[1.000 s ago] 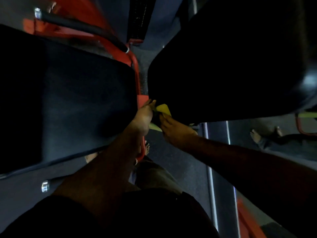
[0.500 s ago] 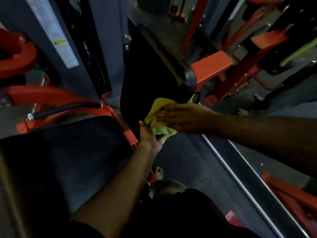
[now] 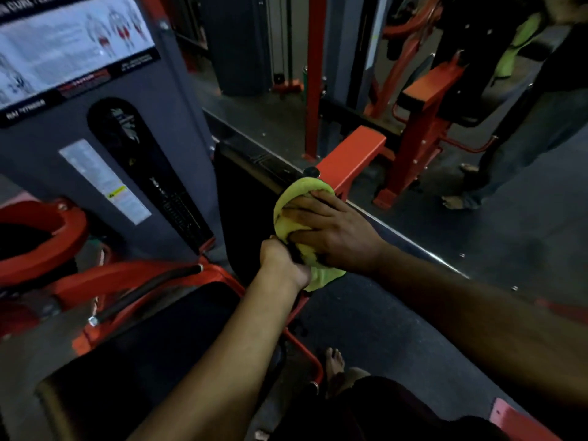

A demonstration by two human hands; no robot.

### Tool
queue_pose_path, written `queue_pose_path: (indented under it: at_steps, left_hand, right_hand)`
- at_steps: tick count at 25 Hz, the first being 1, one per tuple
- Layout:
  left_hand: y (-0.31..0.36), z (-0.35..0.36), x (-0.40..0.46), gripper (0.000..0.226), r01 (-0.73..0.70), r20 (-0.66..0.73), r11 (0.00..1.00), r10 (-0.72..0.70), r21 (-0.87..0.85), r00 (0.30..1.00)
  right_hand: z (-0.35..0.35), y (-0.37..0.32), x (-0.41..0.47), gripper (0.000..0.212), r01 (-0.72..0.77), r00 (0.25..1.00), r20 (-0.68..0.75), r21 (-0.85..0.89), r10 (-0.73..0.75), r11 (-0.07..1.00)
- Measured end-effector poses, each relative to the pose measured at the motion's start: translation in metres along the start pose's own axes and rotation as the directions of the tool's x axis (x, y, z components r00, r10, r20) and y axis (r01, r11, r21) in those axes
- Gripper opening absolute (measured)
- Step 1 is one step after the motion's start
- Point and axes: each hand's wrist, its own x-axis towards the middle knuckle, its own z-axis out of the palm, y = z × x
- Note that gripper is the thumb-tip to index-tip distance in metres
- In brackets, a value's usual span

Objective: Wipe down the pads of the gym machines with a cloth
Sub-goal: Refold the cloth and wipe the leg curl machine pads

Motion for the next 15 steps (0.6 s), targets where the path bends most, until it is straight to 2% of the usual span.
queue_pose_path:
  at_steps: [2,4,6,8,11,15]
  left_hand:
    - [0.007,0.013,-0.015,0.05,0.001,0.004,0.998,-0.001,0.069,1.0]
    - [0.014,0.025,-0.028,0.045,-0.018,-0.016,0.995,0.02,0.098,1.0]
    - [0.022,0.033,-0.036,0.036,-0.046,-0.028,0.989,0.05,0.141,0.998]
    - [0.028,0.034,-0.047,0.029,-0.068,0.019,0.979,0.066,0.191,0.998]
    - [0.033,0.024,-0.057,0.022,-0.207,0.053,0.929,0.2,0.307,0.978]
    - [0.045,0.03,-0.062,0.032,-0.413,0.052,0.819,0.429,0.398,0.902]
  right_hand:
    - [-0.009,0.004,0.0,0.041,-0.13,0.99,-0.046,0.116,0.136,0.985]
    - [-0.018,0.008,-0.004,0.052,-0.254,0.953,-0.082,0.314,0.292,0.915]
    - [-0.026,0.009,-0.009,0.058,-0.318,0.885,-0.12,0.551,0.45,0.772]
    - [-0.029,0.009,-0.012,0.065,-0.293,0.846,-0.115,0.715,0.521,0.634]
    - [-0.017,-0.004,-0.008,0.078,-0.259,0.851,-0.059,0.818,0.522,0.514]
    - [-0.003,-0.008,0.031,0.072,-0.338,0.736,-0.043,0.841,0.676,0.422]
